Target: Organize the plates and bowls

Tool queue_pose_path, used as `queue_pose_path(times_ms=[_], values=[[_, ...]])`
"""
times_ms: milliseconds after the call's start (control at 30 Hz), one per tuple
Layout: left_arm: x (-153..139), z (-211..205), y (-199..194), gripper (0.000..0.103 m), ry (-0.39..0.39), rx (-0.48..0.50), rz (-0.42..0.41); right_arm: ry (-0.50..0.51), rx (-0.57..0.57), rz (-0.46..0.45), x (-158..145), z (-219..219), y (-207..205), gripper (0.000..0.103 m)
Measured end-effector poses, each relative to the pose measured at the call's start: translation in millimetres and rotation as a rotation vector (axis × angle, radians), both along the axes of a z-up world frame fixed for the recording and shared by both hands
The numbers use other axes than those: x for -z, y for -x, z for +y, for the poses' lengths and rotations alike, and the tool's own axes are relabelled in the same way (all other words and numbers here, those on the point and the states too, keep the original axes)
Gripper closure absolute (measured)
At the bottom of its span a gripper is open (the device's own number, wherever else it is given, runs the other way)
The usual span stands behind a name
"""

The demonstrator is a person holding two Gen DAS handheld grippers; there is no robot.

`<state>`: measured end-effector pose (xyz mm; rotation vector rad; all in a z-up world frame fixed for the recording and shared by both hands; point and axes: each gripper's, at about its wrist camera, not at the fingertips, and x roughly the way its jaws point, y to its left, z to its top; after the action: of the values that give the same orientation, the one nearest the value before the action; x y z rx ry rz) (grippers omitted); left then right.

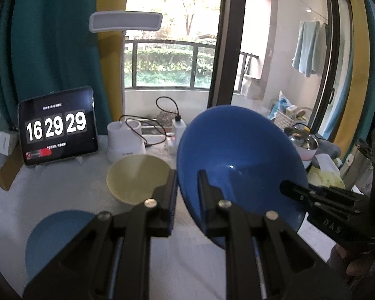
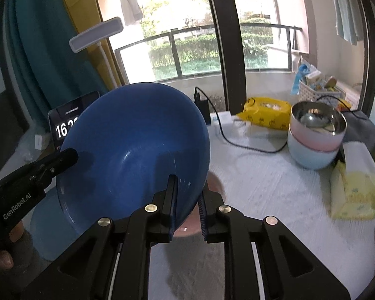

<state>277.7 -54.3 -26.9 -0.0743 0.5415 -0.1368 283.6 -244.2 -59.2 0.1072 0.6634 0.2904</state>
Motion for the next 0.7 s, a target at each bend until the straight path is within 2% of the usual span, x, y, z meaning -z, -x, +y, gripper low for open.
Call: queue_pose_path(times_ms=[333, 700], values=[[10, 4, 24, 0.087, 0.033, 0.022, 0.038, 0.01, 0.002, 0.068, 8, 1, 22, 0.085], [15, 1, 55, 0.087, 0.043, 0.061, 0.064, 0.001, 0.017, 0.102, 10, -6, 49, 0.085]])
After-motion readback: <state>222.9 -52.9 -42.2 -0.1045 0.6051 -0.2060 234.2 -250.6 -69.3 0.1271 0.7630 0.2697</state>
